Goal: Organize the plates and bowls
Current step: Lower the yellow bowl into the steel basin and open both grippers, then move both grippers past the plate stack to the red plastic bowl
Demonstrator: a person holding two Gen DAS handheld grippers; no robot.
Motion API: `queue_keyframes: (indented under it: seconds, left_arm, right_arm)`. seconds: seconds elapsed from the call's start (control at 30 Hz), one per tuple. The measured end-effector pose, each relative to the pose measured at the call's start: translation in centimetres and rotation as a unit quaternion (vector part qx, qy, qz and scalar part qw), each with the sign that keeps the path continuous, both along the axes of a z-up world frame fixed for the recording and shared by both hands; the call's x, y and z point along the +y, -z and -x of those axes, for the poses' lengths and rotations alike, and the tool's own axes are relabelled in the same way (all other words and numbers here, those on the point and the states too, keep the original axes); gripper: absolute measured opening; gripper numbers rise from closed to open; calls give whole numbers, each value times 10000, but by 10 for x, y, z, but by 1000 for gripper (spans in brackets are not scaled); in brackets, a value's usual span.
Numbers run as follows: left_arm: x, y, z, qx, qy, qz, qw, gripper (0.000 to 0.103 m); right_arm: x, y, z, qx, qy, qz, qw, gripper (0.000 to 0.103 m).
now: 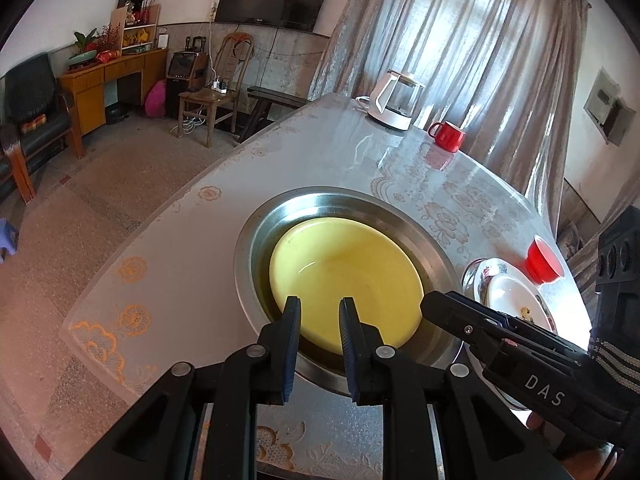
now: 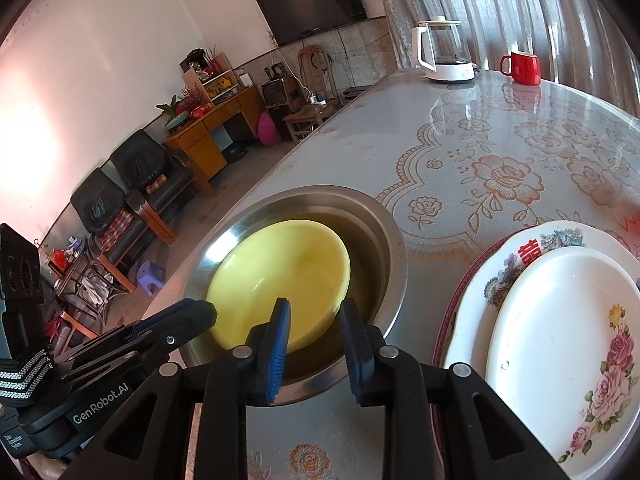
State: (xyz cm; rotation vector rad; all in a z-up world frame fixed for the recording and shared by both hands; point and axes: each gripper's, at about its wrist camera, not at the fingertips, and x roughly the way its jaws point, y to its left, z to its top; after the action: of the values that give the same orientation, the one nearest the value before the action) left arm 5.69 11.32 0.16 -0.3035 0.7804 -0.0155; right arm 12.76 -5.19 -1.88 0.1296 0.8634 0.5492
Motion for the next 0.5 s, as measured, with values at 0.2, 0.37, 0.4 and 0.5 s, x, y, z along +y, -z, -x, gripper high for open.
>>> queue_keyframes:
  seconds: [0.2,0.37,0.4,0.5]
  left_arm:
    - [-3,0,2,5,1,-54,10000,21]
    - [-5,-1,6,-9,37,-103,9999,22]
    - [-6,-2,6,-11,51,-109,9999,22]
    - [-9,-3,7,-22,103,-139,9998,22]
  right_arm:
    - [-2,-2,4,-55,34,-12,10000,29]
    - [-6,-4,7,-99,84,-29,9999,30]
    - [-6,-5,7,-104,96,-40,9999,30]
    - [-10,-6,8,-115,155,-65,9998,31]
